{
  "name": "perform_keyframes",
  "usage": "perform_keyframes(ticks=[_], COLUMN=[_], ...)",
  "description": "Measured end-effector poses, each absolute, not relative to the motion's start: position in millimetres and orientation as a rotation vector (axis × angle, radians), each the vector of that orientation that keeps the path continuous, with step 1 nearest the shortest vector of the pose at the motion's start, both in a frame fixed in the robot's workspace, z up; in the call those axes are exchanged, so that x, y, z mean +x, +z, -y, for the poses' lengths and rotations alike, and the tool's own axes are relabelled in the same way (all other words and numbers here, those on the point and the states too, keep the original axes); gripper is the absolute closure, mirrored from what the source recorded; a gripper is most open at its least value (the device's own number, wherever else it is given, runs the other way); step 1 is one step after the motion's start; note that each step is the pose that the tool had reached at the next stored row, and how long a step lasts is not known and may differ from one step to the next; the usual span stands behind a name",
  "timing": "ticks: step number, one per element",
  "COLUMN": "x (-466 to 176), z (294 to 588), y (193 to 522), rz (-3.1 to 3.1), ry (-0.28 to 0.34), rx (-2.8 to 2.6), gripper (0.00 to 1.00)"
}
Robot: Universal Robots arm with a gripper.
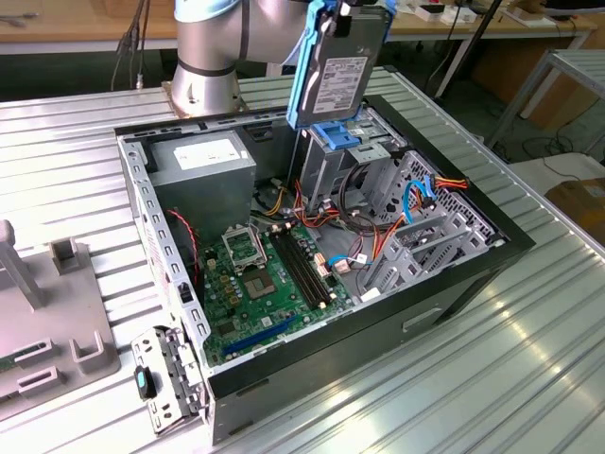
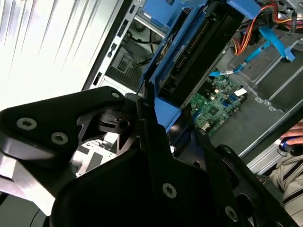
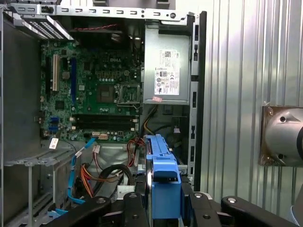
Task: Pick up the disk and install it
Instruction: 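Pick up the disk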
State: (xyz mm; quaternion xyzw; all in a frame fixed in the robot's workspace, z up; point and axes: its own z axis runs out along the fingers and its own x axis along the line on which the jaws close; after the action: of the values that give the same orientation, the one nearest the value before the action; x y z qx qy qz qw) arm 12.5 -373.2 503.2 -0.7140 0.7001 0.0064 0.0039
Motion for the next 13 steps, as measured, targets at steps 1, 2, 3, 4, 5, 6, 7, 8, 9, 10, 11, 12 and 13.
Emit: perform_keyframes(ticks=[1,2,3,4,5,6,7,8,9,10,11,12,13], x=[25.9,37.2,44.9,48.3,51.7,57.1,60.8,64.9,68.9,69.5,69.6,69.7,69.7], z=[373.3,373.3,373.3,373.3,373.3,373.3,373.3,373.3,373.3,373.2,373.2,373.2,373.4], y=[503.1,503.1,503.0,503.0,503.0,502.9,502.8,502.8,502.7,502.7,502.8,502.8,502.8], rz=[-2.194,-2.194,-2.194,-2.194,-2.194,-2.194,-2.194,-2.194,-2.194,-2.194,-2.194,-2.194,-2.194], ry=[0.020,0.020,0.020,0.020,0.020,0.020,0.020,0.020,0.020,0.020,0.020,0.020,0.020], rx=[-2.237,-2.237,-2.237,-2.237,-2.237,-2.238,-2.237,-2.237,-2.238,-2.237,-2.237,-2.237,-2.237], gripper=[0.63,0.63,0.63,0.63,0.63,0.63,0.63,0.63,0.63,0.63,0.63,0.63,0.63])
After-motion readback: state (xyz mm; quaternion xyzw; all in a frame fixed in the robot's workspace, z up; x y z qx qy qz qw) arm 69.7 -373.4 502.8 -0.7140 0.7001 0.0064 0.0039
